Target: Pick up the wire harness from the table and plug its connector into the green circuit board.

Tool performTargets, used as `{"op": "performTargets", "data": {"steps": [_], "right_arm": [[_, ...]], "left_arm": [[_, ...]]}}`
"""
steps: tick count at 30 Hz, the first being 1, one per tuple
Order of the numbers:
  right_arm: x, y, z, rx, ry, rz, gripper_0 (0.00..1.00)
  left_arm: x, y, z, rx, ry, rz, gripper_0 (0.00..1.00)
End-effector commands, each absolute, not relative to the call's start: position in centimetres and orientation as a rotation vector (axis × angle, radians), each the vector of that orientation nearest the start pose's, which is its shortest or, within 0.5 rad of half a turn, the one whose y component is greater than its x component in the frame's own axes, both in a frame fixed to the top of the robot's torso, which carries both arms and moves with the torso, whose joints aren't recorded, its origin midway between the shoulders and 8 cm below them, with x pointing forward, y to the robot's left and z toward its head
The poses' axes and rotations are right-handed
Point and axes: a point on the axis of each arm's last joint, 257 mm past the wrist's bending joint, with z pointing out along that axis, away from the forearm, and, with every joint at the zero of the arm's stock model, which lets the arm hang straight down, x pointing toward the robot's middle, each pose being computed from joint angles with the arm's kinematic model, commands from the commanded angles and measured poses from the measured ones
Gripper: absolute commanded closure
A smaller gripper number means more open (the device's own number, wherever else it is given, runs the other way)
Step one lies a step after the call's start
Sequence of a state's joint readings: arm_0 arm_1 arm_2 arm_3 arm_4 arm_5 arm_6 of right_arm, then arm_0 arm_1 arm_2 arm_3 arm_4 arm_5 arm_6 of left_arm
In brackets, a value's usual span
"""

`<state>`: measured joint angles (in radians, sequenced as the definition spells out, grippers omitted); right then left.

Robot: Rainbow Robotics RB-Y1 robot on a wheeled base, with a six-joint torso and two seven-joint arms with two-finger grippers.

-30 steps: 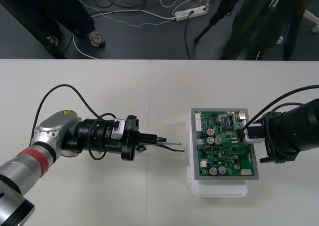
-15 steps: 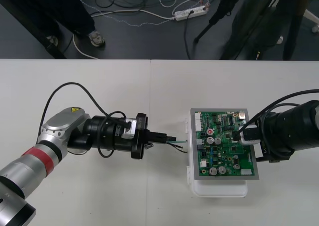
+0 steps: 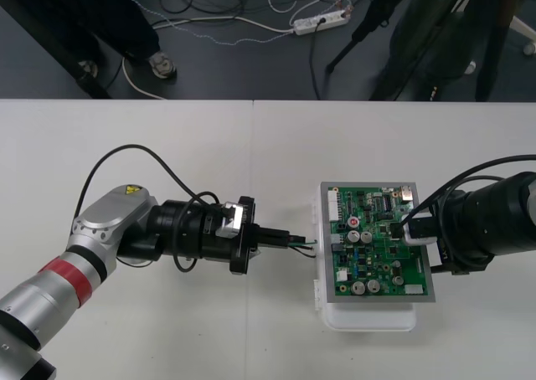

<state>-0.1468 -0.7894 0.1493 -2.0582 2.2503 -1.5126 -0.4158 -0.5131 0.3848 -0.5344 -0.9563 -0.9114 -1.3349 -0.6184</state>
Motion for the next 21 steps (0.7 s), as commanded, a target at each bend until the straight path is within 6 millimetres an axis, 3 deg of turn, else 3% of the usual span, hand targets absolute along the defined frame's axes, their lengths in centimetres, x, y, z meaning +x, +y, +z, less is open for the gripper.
{"op": "performTargets", "data": {"steps": [1,21], "right_arm": [[37.5,-24.73,-28.34,-2.062,1.78,-0.16,0.0],[36.67,-24.72,-28.56,-2.037,1.797,-0.225,0.0]], "left_arm": [[36.17,-4.3,-24.14,1.384,0.994,-1.053,1.0],[35.35,-5.13,-24.2,1.349,1.062,-1.038,1.0]]}}
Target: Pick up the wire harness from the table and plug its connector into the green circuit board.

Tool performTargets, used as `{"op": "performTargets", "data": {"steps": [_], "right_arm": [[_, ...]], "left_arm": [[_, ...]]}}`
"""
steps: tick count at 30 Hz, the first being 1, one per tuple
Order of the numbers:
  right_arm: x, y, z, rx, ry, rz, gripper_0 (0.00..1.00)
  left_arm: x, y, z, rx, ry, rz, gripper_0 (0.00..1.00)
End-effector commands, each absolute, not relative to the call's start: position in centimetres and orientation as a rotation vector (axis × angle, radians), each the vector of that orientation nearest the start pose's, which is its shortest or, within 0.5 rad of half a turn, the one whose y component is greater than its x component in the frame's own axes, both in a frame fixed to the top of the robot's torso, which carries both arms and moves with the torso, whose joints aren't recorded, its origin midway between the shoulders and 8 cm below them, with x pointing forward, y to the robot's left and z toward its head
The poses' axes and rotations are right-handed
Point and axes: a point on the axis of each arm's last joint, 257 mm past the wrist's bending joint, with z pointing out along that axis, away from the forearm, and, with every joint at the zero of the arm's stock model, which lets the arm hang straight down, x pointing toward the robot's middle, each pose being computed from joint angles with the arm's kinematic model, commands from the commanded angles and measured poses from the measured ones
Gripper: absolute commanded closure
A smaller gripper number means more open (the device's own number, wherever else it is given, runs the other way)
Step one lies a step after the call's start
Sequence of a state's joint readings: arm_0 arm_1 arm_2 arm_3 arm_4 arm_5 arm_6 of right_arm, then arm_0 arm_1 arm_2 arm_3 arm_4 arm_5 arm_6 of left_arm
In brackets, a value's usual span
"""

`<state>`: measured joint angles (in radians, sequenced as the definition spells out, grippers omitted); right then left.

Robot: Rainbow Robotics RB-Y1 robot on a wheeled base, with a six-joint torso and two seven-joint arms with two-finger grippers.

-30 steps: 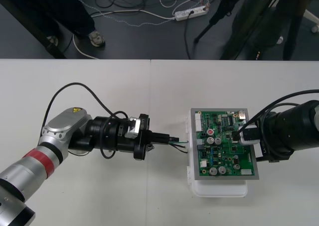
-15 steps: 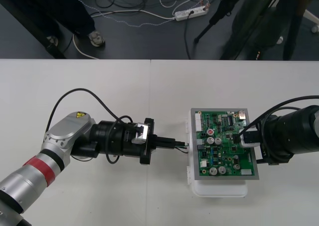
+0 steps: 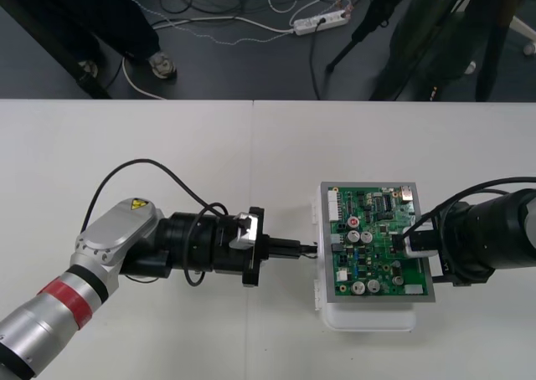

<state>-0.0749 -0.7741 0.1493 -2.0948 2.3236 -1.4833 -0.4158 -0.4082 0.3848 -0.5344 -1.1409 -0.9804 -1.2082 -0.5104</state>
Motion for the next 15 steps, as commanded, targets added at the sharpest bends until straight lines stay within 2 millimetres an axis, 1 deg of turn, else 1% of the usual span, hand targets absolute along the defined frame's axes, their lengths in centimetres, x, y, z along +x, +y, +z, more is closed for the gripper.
{"op": "performTargets", "data": {"steps": [1,15], "right_arm": [[36.66,-24.73,-28.52,-2.037,1.797,-0.231,0.0],[37.45,-25.15,-28.43,-2.01,1.817,-0.294,0.0]], "left_arm": [[35.3,-5.24,-24.19,1.349,1.065,-1.039,1.0],[35.27,-5.71,-24.04,1.342,1.077,-1.054,1.0]]}}
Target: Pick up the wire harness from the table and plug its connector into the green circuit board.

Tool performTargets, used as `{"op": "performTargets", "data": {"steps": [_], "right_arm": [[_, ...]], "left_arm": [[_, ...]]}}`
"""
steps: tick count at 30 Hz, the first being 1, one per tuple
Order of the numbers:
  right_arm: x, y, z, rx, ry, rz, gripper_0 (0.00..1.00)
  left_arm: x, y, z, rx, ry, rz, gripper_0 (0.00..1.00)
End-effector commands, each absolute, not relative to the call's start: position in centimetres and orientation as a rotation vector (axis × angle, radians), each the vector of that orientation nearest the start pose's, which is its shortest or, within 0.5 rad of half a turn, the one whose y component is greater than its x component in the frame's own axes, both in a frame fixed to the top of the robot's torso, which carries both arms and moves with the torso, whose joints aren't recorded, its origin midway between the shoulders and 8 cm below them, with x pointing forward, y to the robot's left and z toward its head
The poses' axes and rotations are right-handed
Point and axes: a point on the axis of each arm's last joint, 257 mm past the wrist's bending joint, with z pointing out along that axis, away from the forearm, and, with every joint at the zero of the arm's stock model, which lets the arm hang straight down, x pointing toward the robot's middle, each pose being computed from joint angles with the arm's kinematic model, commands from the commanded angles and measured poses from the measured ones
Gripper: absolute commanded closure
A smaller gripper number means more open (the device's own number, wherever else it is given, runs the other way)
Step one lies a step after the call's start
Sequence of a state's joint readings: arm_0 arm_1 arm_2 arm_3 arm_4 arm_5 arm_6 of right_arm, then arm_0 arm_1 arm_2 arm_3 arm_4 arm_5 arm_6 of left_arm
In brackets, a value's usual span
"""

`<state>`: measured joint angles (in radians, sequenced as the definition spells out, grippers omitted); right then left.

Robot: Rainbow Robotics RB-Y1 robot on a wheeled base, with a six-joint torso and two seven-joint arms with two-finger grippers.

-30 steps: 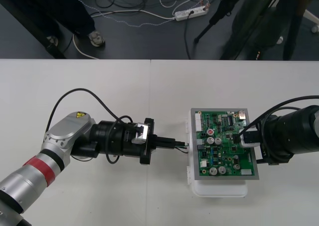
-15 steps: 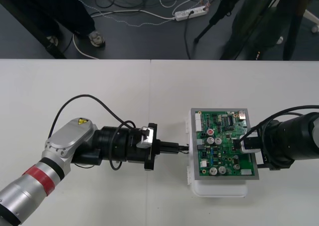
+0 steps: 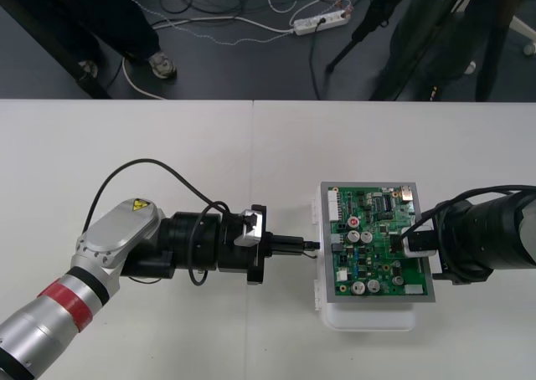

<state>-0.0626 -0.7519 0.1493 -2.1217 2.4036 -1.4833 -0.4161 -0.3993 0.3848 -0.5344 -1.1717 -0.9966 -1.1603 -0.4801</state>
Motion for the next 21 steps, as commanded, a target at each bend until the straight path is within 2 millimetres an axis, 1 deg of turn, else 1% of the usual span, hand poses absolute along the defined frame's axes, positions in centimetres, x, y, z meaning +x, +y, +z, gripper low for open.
{"op": "performTargets", "data": {"steps": [1,9,13,17,21], "right_arm": [[37.5,-25.1,-28.4,-2.008,1.818,-0.298,0.0],[36.8,-25.1,-28.5,-2.007,1.866,-0.299,0.0],[37.1,-25.4,-28.3,-1.996,1.881,-0.339,0.0],[37.3,-24.8,-28.1,-1.981,1.882,-0.341,0.0],[37.4,-24.6,-28.1,-1.976,1.88,-0.339,0.0]], "left_arm": [[35.2,-5.8,-24.1,1.343,1.076,-1.055,1.0],[35.0,-6.6,-23.4,1.34,1.054,-1.062,1.0],[34.9,-6.7,-23.1,1.344,1.04,-1.059,1.0],[34.8,-6.9,-22.8,1.35,1.027,-1.058,1.0],[34.6,-7.0,-23.0,1.359,1.027,-1.057,1.0]]}}
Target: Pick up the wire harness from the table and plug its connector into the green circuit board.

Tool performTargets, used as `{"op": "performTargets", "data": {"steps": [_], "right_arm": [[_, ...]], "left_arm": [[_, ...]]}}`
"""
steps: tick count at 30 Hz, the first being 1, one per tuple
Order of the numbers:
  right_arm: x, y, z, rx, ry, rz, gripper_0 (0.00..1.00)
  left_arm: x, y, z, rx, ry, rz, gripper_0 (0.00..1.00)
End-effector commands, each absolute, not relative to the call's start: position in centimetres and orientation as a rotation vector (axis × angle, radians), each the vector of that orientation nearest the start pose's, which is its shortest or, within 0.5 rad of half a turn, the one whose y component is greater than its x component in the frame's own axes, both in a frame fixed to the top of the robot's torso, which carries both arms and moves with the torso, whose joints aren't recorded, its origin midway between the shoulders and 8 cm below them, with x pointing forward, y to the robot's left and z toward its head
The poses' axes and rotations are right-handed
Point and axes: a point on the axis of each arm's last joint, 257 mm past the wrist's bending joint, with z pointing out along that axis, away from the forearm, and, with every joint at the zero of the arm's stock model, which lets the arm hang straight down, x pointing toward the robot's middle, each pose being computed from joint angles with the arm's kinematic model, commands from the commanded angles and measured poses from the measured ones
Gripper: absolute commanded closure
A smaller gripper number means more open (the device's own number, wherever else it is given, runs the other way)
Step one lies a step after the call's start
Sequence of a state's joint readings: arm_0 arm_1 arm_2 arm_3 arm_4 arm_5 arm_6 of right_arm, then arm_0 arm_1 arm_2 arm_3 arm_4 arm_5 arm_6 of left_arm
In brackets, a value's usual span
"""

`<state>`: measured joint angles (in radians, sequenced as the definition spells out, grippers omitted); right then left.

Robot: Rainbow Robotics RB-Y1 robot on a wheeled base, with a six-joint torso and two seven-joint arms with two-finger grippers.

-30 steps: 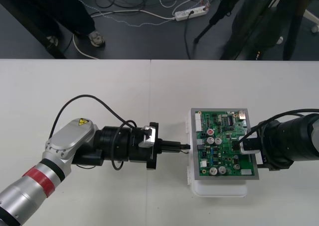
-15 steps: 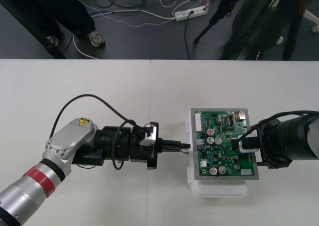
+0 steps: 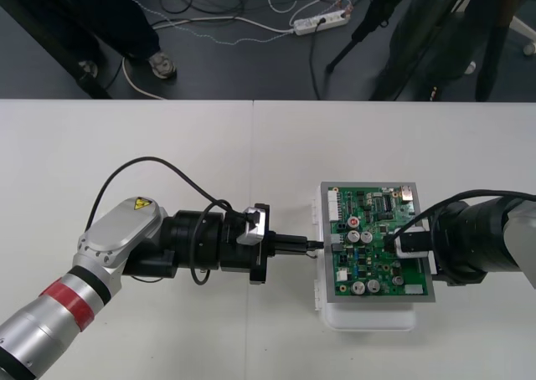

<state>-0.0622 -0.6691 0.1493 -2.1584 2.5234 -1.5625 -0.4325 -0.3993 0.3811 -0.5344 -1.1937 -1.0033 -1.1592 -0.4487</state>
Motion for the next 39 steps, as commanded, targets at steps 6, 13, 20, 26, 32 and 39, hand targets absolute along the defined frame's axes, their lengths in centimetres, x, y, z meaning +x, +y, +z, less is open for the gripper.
{"op": "performTargets", "data": {"steps": [6,13,20,26,32,39], "right_arm": [[37.3,-24.4,-28.2,-1.969,1.887,-0.334,0.0],[37.5,-24.1,-28.2,-1.967,1.885,-0.347,0.0],[37.5,-23.6,-28.2,-1.961,1.88,-0.334,0.0],[37.4,-23.4,-28.3,-1.966,1.876,-0.33,0.0],[37.5,-23.1,-28.3,-1.963,1.872,-0.322,0.0],[37.5,-22.8,-28.3,-1.96,1.869,-0.315,0.0]], "left_arm": [[34.6,-7.0,-23.3,1.369,1.029,-1.052,1.0],[34.3,-7.6,-23.3,1.377,1.025,-1.053,1.0],[34.5,-8.1,-23.2,1.366,1.028,-1.05,1.0],[34.6,-8.2,-23.2,1.365,1.03,-1.047,1.0],[34.6,-8.3,-23.4,1.375,1.031,-1.042,1.0],[34.6,-8.3,-23.4,1.38,1.031,-1.04,1.0]]}}
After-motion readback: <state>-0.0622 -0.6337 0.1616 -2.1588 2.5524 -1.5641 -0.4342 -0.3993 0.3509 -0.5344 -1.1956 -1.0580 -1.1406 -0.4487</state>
